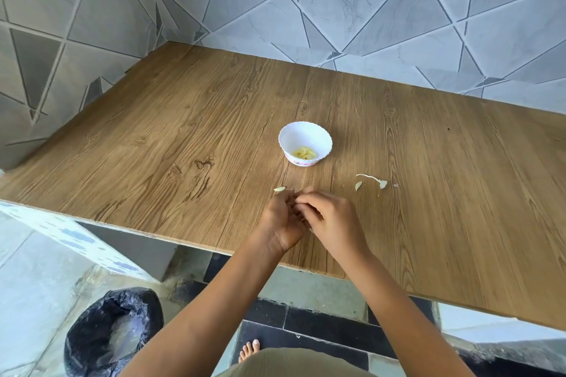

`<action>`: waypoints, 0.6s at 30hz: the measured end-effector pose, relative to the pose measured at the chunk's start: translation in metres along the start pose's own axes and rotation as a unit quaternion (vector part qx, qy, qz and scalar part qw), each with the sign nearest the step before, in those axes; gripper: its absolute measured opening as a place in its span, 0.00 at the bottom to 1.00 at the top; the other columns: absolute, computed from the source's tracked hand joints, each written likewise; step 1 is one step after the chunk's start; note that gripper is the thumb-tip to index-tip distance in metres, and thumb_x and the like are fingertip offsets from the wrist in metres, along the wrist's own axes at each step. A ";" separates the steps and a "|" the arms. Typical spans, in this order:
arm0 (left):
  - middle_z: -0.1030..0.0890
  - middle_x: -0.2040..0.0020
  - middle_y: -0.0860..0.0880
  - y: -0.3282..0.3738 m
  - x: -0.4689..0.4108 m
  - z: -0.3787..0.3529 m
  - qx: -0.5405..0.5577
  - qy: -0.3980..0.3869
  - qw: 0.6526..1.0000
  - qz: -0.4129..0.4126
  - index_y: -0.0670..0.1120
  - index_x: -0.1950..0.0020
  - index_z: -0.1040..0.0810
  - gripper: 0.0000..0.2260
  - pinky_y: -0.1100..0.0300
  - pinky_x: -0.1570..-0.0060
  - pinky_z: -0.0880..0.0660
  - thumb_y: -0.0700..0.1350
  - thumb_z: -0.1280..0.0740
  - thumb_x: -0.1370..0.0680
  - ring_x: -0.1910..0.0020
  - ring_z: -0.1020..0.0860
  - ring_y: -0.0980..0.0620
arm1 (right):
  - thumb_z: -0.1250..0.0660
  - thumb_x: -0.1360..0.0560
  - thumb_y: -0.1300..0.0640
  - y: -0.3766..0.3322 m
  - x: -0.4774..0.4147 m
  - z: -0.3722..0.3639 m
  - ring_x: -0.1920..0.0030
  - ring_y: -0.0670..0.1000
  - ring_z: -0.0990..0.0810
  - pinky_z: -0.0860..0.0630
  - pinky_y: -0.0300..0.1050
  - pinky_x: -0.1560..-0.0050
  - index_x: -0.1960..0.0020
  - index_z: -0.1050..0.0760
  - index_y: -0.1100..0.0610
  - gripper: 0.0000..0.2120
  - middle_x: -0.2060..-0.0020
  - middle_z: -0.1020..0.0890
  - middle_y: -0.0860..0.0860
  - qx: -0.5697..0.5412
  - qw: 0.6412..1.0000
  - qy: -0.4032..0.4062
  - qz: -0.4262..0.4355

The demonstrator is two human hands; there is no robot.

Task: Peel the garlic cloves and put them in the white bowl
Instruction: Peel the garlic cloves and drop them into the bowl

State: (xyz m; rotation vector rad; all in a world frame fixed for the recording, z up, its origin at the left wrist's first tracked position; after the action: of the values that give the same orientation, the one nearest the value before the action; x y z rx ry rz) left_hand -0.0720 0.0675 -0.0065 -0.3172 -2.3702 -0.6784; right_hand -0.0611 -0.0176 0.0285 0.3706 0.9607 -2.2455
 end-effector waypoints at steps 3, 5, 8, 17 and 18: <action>0.20 0.63 0.43 0.003 0.002 0.002 0.001 -0.011 1.000 -0.004 0.37 0.57 0.22 0.18 0.59 0.60 0.25 0.43 0.48 0.18 0.62 0.25 0.50 | 0.34 0.28 0.67 0.002 0.007 0.007 0.57 0.44 0.18 0.24 0.31 0.56 0.51 0.18 0.60 0.09 0.56 0.15 0.51 -0.076 0.997 0.008 -0.024; 0.20 0.60 0.42 0.007 0.003 0.006 0.017 -0.017 1.000 -0.006 0.36 0.56 0.22 0.18 0.57 0.58 0.24 0.43 0.48 0.18 0.59 0.23 0.48 | 0.32 0.28 0.68 0.012 0.016 0.013 0.55 0.41 0.19 0.25 0.28 0.55 0.49 0.18 0.60 0.10 0.55 0.16 0.49 -0.089 0.994 0.017 -0.065; 0.21 0.56 0.41 0.018 0.004 0.018 0.050 -0.011 0.999 -0.019 0.35 0.54 0.23 0.17 0.57 0.53 0.23 0.42 0.48 0.18 0.56 0.23 0.47 | 0.27 0.29 0.63 0.028 0.029 0.010 0.61 0.42 0.20 0.28 0.26 0.59 0.51 0.18 0.59 0.07 0.59 0.16 0.49 -0.048 0.985 -0.049 -0.156; 0.22 0.57 0.40 0.030 0.008 0.039 0.069 0.015 0.997 -0.040 0.36 0.55 0.23 0.17 0.56 0.46 0.27 0.43 0.48 0.18 0.55 0.23 0.46 | 0.37 0.23 0.62 0.026 0.020 -0.018 0.59 0.44 0.23 0.32 0.35 0.63 0.59 0.25 0.57 0.06 0.54 0.18 0.49 0.116 0.947 -0.228 -0.196; 0.22 0.57 0.40 0.030 0.008 0.040 0.068 0.015 0.997 -0.040 0.36 0.55 0.23 0.17 0.56 0.46 0.27 0.43 0.48 0.18 0.55 0.23 0.46 | 0.38 0.22 0.63 0.025 0.019 -0.018 0.56 0.45 0.23 0.31 0.35 0.61 0.57 0.26 0.57 0.06 0.52 0.19 0.49 0.124 0.943 -0.242 -0.194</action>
State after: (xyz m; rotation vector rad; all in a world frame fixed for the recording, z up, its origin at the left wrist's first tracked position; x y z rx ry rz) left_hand -0.0871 0.1149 -0.0161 -0.1521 -2.3961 -0.5507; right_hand -0.0586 -0.0262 -0.0069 -0.2897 0.5217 -2.6418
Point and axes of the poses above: each hand's wrist, its own x-axis away from the middle knuckle, its own z-axis out of the back of the hand, y = z × x, the point moved 4 cm from there along -x, towards the middle knuckle
